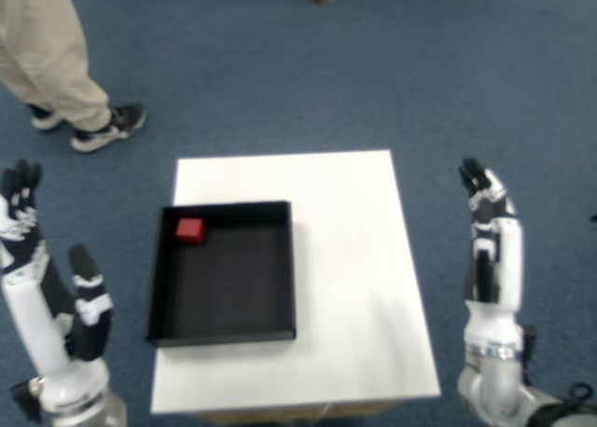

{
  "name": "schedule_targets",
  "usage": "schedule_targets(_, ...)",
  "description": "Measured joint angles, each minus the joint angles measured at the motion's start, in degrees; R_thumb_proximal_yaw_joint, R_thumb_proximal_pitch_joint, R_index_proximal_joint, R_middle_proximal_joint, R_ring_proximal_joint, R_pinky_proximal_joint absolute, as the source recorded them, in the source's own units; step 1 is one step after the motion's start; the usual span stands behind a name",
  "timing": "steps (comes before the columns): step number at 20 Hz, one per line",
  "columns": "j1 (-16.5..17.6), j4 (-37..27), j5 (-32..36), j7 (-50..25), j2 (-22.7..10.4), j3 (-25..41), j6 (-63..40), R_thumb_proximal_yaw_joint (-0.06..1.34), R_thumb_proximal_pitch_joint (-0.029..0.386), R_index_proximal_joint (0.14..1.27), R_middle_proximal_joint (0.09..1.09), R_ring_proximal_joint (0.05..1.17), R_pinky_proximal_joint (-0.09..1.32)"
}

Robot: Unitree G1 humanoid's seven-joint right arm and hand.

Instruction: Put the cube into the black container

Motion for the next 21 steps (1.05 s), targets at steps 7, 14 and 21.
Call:
schedule_targets(7,0.03,0.98,5.62,4.48,0.43,2.39,-0.89,-0.02,0.177,0.27,0.21,0.21,0.00)
schedule_targets(14,0.06,0.96,10.31,8.22,0.91,3.25,-1.01,-0.02,0.169,0.26,0.21,0.21,0.00)
schedule_targets(21,0.55,1.11,13.50,11.85,1.39,4.25,-1.03,-0.02,0.170,0.27,0.22,0.22,0.01)
